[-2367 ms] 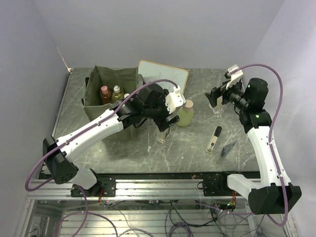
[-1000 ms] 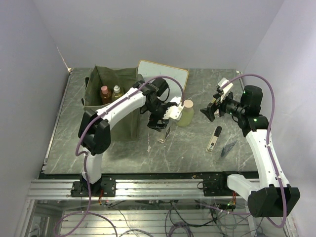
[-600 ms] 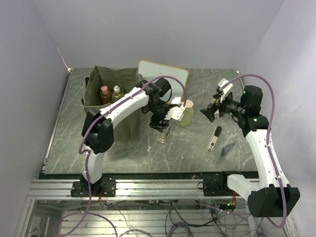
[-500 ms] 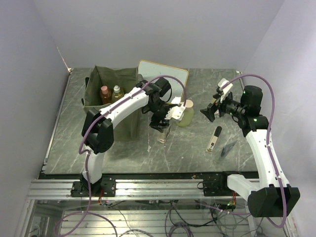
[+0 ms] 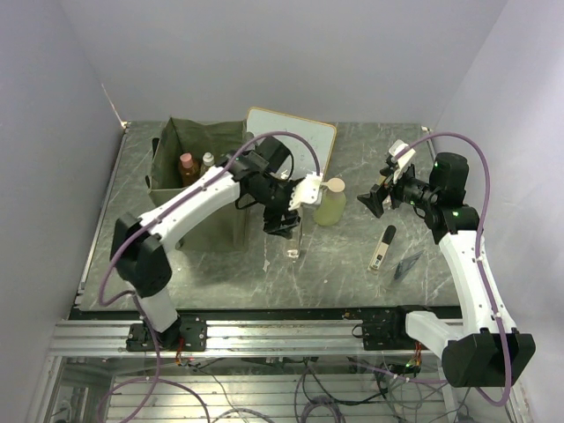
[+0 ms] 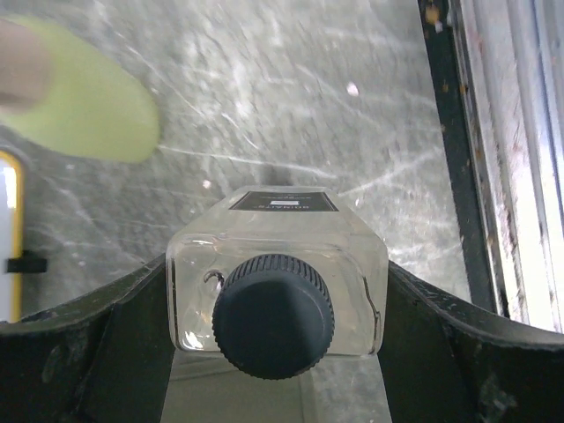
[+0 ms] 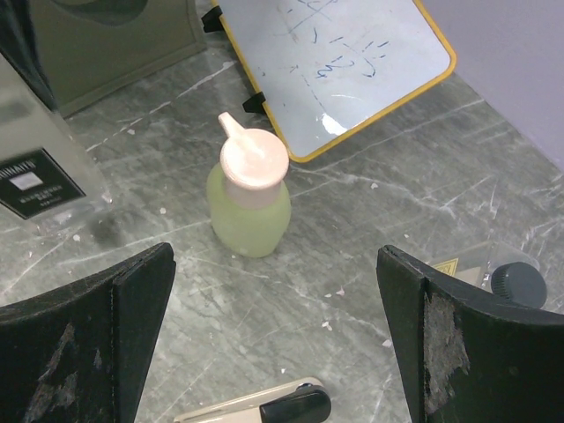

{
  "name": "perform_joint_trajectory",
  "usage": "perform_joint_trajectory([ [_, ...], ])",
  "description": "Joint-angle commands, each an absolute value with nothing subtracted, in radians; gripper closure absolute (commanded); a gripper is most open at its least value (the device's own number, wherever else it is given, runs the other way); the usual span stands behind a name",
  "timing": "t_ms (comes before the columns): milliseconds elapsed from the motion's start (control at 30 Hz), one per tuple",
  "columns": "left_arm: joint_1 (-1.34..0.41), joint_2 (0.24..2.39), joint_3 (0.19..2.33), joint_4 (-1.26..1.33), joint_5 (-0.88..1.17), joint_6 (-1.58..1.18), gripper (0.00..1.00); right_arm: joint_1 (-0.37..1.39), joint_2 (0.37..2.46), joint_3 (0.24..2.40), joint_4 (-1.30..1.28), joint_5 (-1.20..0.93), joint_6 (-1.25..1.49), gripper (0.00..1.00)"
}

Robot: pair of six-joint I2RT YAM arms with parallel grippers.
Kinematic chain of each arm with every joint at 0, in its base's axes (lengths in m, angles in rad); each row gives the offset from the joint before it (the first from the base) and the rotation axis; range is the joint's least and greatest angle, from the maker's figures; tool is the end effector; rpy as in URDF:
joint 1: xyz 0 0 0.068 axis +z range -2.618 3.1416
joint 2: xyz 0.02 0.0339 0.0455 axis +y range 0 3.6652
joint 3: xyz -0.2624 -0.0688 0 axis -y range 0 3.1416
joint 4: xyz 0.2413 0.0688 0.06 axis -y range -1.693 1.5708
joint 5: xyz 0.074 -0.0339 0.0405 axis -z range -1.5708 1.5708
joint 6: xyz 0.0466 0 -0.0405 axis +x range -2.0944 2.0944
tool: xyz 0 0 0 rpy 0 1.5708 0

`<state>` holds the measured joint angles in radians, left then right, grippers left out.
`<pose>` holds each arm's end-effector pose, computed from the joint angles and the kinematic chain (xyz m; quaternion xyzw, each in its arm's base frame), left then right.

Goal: Place the personal care products into the canvas bag
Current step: Pick up the care product from the center of the board.

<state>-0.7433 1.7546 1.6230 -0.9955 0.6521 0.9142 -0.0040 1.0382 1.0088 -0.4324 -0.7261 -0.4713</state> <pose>0.2479 -0.2663 0.2990 0.7288 0.5726 -0.2935 0.2343 0.2273 0.0300 0.3439 -0.3659 0.7299 0.1776 0.5494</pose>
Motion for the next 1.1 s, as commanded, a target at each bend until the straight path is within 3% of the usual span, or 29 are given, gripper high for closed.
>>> perform_joint_trajectory([
  [0, -0.748, 1.59, 1.651, -0.771, 0.707, 0.666, 0.93, -0.013, 1.044, 1.007, -0.424, -0.738, -0.475, 0.03],
  [500, -0.729, 1.383, 1.905, -0.721, 0.361, 0.265, 0.93, -0.019, 1.04, 1.008, -0.415, -0.742, -0.464, 0.03],
  [800, -0.541, 1.272, 1.946, -0.651, 0.241, 0.086, 0.93, -0.03, 1.038, 1.007, -0.412, -0.747, -0.459, 0.03],
  [1067, -0.377, 1.191, 1.881, -0.63, 0.004, 0.037, 0.93, -0.03, 1.038, 1.008, -0.414, -0.757, -0.463, 0.03],
])
